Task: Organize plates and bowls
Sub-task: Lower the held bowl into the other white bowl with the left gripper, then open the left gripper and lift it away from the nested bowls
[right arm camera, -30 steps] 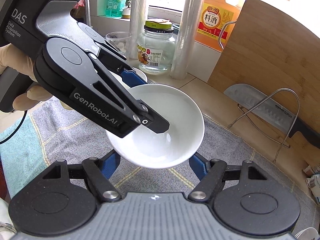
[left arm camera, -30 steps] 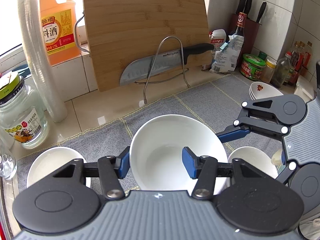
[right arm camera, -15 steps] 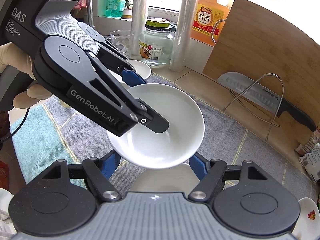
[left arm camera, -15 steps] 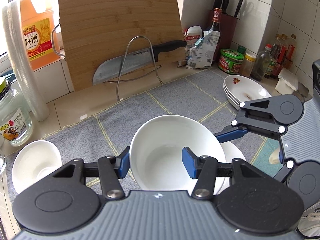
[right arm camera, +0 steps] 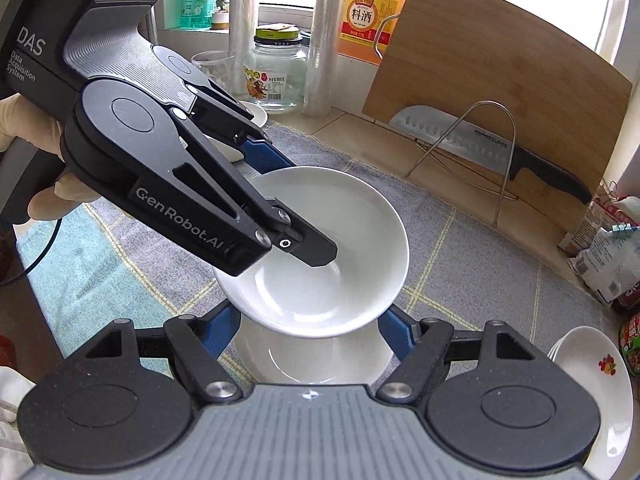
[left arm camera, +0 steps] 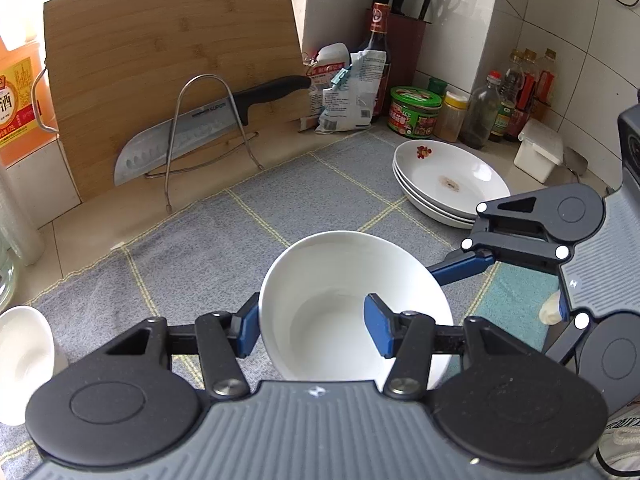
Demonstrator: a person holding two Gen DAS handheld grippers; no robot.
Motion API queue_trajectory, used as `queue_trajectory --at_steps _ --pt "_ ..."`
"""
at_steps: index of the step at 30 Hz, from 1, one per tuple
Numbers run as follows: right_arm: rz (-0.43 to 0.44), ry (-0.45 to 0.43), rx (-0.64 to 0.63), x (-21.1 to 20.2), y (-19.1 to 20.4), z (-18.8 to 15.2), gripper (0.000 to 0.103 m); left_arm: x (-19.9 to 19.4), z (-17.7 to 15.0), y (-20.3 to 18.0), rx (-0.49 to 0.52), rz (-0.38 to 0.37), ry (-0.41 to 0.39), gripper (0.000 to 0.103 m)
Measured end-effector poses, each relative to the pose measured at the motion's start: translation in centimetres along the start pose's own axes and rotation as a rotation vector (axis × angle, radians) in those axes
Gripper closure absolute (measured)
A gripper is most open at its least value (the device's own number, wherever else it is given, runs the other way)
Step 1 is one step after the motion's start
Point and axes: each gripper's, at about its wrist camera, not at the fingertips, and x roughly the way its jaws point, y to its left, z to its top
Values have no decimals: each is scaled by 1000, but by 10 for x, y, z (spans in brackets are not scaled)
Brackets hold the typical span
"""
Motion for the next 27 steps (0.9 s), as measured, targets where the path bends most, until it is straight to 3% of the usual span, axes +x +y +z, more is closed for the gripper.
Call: queue_trajectory --at_steps 27 --pt "45 83 53 6 -10 -13 23 20 -13 -8 -20 -26 40 50"
